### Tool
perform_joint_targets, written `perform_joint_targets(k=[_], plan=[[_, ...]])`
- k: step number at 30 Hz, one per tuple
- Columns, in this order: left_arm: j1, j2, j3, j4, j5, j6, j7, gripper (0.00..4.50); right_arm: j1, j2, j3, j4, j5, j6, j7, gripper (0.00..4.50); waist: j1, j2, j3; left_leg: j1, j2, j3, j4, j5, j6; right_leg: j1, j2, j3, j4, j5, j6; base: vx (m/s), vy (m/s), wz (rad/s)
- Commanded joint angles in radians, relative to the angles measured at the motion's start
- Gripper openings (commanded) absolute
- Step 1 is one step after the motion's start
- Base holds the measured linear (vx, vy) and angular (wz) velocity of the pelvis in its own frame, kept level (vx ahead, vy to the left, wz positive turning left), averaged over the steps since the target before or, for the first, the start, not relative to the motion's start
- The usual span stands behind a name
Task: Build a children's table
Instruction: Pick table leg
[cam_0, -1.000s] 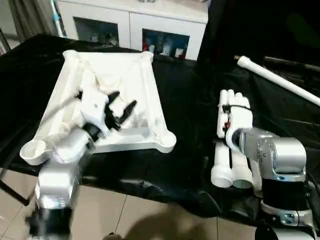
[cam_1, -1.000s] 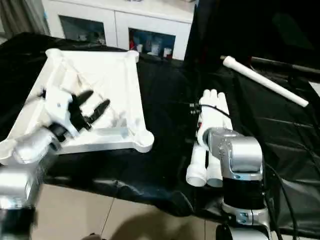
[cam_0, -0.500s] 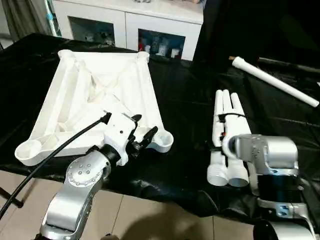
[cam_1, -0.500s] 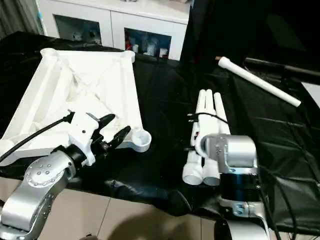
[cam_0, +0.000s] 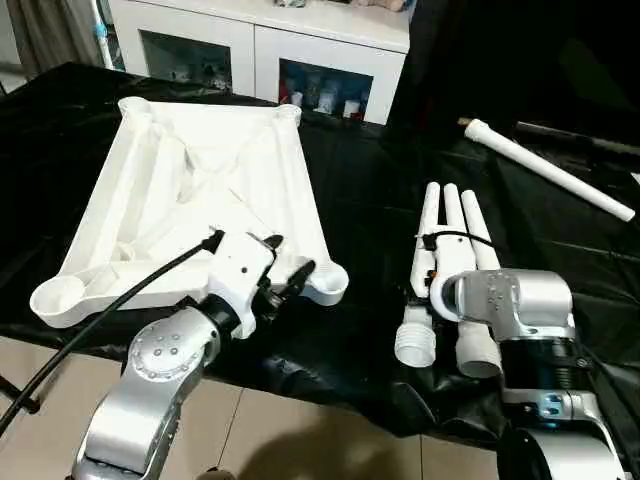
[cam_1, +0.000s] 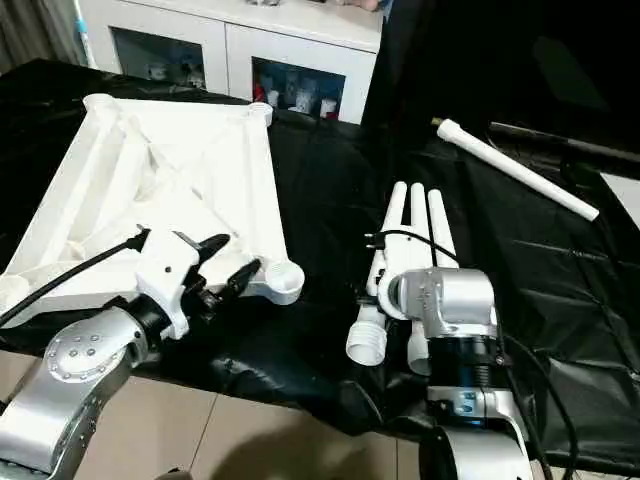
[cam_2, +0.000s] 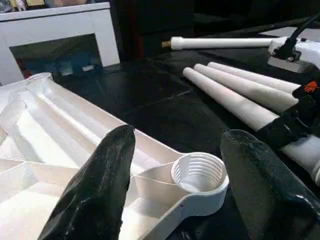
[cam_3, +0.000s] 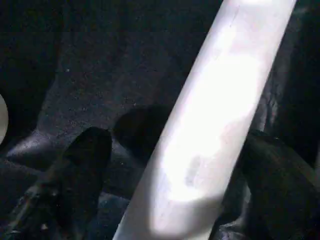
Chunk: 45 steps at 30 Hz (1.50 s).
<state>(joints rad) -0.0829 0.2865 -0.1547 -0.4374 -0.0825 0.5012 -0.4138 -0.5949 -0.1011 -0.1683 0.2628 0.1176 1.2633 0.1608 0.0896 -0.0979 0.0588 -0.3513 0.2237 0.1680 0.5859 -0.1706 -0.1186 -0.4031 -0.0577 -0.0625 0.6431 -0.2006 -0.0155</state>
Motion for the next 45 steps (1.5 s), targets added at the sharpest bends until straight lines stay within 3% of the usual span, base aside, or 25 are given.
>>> perform_joint_targets(k=[1, 11, 21, 27, 31, 32, 34, 35, 37, 39, 41, 43, 44, 45], plan=[[-0.009, 0.001, -0.009, -0.017, 0.005, 0.013, -0.003, 3.06, -0.028, -0.007, -0.029, 0.032, 0.018, -0.012, -0.002, 3.80, 0.001, 0.005, -0.059, 0.003, 0.001, 0.004, -0.064, -0.188, -0.059, 0.040, -0.061, 0.046, -0.091, -0.266, -0.038, 0.000, 0.000, 0.00], [-0.013, 0.015, -0.002, -0.023, 0.003, 0.023, 0.001, 3.06, -0.046, -0.001, -0.057, 0.118, 0.032, -0.040, -0.004, 3.14, 0.002, 0.001, -0.061, 0.002, 0.001, 0.004, -0.063, -0.175, -0.058, 0.041, -0.061, 0.045, -0.088, -0.250, -0.044, 0.000, 0.000, 0.00], [-0.010, 0.022, 0.002, -0.024, 0.007, 0.021, 0.012, 3.06, -0.069, 0.010, -0.085, 0.177, 0.051, -0.059, -0.021, 2.07, 0.002, -0.009, -0.060, 0.003, 0.000, 0.004, -0.064, -0.197, -0.062, 0.039, -0.062, 0.044, -0.092, -0.289, -0.033, 0.000, 0.000, 0.00], [-0.018, 0.024, 0.006, -0.013, 0.012, 0.013, 0.022, 3.06, -0.087, 0.013, -0.103, 0.207, 0.062, -0.080, -0.026, 1.82, 0.002, -0.009, -0.061, 0.003, 0.002, 0.003, -0.064, -0.194, -0.066, 0.038, -0.062, 0.043, -0.090, -0.274, -0.036, 0.000, 0.000, 0.00], [-0.047, 0.018, 0.030, 0.004, 0.018, -0.002, 0.041, 3.06, -0.108, 0.029, -0.152, 0.199, 0.091, -0.110, -0.038, 1.81, 0.001, -0.007, -0.062, 0.005, 0.001, 0.003, -0.063, -0.205, -0.066, 0.037, -0.062, 0.043, -0.090, -0.275, -0.038, 0.000, 0.000, 0.00], [-0.076, 0.003, 0.063, 0.027, -0.002, 0.009, 0.056, 3.35, -0.114, 0.040, -0.174, 0.164, 0.120, -0.167, -0.021, 1.81, 0.003, 0.003, -0.061, 0.005, 0.000, 0.001, -0.064, -0.207, -0.069, 0.037, -0.062, 0.043, -0.088, -0.264, -0.042, 0.000, 0.000, 0.00], [-0.095, -0.012, 0.089, 0.039, -0.027, 0.030, 0.063, 3.42, -0.115, 0.047, -0.185, 0.134, 0.143, -0.215, 0.000, 1.81, 0.002, -0.004, -0.064, 0.005, 0.000, 0.002, -0.062, -0.206, -0.067, 0.039, -0.061, 0.042, -0.087, -0.248, -0.049, 0.000, 0.000, 0.00], [-0.111, -0.036, 0.117, 0.040, -0.076, 0.054, 0.060, 3.45, -0.106, 0.047, -0.175, 0.102, 0.154, -0.266, 0.036, 1.81, 0.003, -0.003, -0.064, 0.004, 0.001, 0.002, -0.062, -0.199, -0.066, 0.040, -0.062, 0.043, -0.085, -0.234, -0.052, 0.000, 0.000, 0.00], [-0.175, -0.113, 0.195, 0.055, -0.197, 0.102, 0.082, 3.63, -0.084, 0.036, -0.144, 0.018, 0.200, -0.354, 0.161, 1.80, 0.007, 0.009, -0.067, 0.003, 0.002, 0.005, -0.058, -0.186, -0.068, 0.042, -0.061, 0.044, -0.080, -0.167, -0.082, 0.000, 0.000, 0.00], [-0.211, -0.142, 0.220, 0.060, -0.264, 0.132, 0.074, 3.83, -0.076, 0.025, -0.131, -0.015, 0.228, -0.360, 0.226, 1.80, 0.011, 0.005, -0.068, 0.000, 0.000, 0.005, -0.057, -0.169, -0.057, 0.048, -0.057, 0.044, -0.075, -0.114, -0.101, 0.000, 0.000, 0.00], [-0.322, -0.223, 0.293, 0.089, -0.445, 0.289, 0.089, 3.95, -0.039, -0.011, -0.089, -0.137, 0.335, -0.298, 0.420, 1.80, 0.019, 0.002, -0.068, 0.003, 0.000, 0.005, -0.054, -0.170, -0.049, 0.052, -0.058, 0.043, -0.072, -0.109, -0.108, 0.000, 0.000, 0.00], [-0.370, -0.251, 0.324, 0.121, -0.502, 0.342, 0.102, 4.12, -0.019, -0.022, -0.074, -0.192, 0.386, -0.277, 0.495, 1.80, 0.026, -0.004, -0.065, -0.004, -0.002, 0.006, -0.054, -0.158, -0.028, 0.055, -0.058, 0.043, -0.078, -0.115, -0.106, 0.000, 0.000, 0.00], [-0.399, -0.259, 0.337, 0.145, -0.528, 0.358, 0.102, 4.25, -0.009, -0.028, -0.069, -0.223, 0.418, -0.255, 0.530, 1.80, 0.028, -0.004, -0.066, -0.001, -0.001, 0.005, -0.053, -0.160, -0.024, 0.054, -0.059, 0.043, -0.078, -0.120, -0.107, 0.000, 0.000, 0.00], [-0.474, -0.278, 0.372, 0.206, -0.593, 0.392, 0.102, 4.30, 0.013, -0.045, -0.054, -0.286, 0.487, -0.215, 0.596, 1.80, 0.031, -0.008, -0.066, -0.004, -0.004, 0.005, -0.053, -0.143, -0.018, 0.057, -0.058, 0.043, -0.080, -0.125, -0.101, 0.000, 0.000, 0.00]])
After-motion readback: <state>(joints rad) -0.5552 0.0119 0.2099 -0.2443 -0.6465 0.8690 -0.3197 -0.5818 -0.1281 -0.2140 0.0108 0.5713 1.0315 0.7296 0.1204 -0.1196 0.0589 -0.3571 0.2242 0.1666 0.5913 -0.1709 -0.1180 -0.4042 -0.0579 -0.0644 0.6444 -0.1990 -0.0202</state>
